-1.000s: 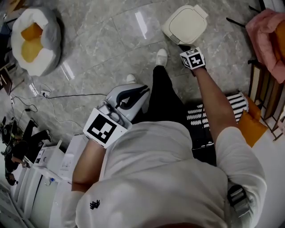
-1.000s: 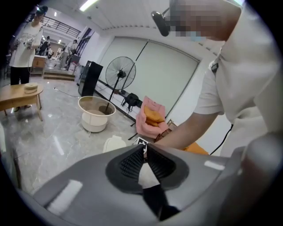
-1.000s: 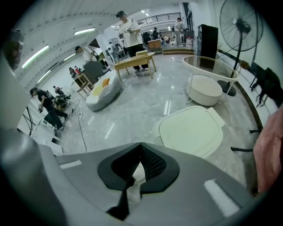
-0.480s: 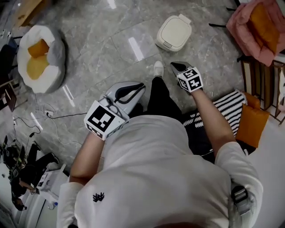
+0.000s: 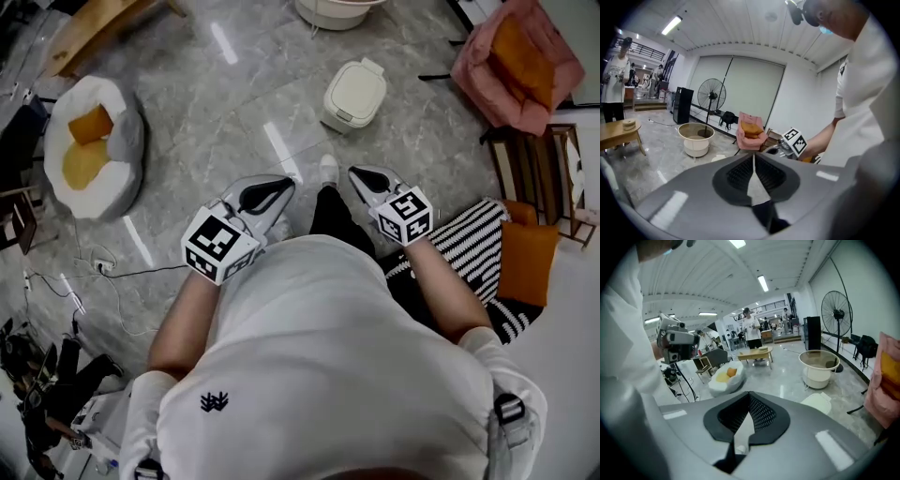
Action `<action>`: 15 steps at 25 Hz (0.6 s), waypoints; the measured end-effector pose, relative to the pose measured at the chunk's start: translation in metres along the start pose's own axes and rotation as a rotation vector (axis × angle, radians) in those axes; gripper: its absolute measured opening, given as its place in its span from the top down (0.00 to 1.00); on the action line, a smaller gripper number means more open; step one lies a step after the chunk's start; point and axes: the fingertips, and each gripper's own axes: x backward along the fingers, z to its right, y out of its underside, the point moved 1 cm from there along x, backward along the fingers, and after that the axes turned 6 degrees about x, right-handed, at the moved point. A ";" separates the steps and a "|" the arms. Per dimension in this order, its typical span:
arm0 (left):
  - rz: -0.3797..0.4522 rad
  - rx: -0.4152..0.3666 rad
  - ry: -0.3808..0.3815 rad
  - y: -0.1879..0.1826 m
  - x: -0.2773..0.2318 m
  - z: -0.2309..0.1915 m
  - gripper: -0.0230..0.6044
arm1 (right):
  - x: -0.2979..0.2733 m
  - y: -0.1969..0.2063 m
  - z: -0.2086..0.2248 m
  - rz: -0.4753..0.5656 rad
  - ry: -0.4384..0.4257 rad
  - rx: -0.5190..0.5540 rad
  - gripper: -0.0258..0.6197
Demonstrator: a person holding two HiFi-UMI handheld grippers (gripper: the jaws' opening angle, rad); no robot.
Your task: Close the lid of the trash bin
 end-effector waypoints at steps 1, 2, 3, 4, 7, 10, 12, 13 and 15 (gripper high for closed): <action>0.002 -0.002 -0.005 0.001 0.005 0.001 0.85 | 0.007 -0.009 -0.010 0.027 0.003 0.009 0.96; 0.004 -0.005 -0.010 0.003 0.011 0.001 0.85 | 0.014 -0.018 -0.019 0.054 0.007 0.020 0.96; 0.006 -0.005 -0.015 0.005 0.016 0.001 0.85 | 0.020 -0.026 -0.028 0.077 0.013 0.032 0.96; 0.008 -0.004 -0.018 0.007 0.021 0.001 0.85 | 0.026 -0.033 -0.035 0.097 0.019 0.041 0.96; 0.009 0.004 -0.025 0.015 0.033 0.002 0.86 | 0.041 -0.048 -0.056 0.142 0.026 0.044 0.96; 0.007 0.000 -0.020 0.022 0.044 0.005 0.86 | 0.050 -0.057 -0.076 0.169 0.026 0.050 0.96; 0.009 -0.001 -0.017 0.027 0.051 0.007 0.86 | 0.053 -0.060 -0.086 0.178 0.025 0.052 0.96; 0.012 0.000 -0.018 0.029 0.054 0.008 0.86 | 0.053 -0.060 -0.090 0.179 0.024 0.054 0.96; 0.015 0.004 -0.021 0.034 0.062 0.008 0.86 | 0.053 -0.060 -0.097 0.176 0.029 0.060 0.96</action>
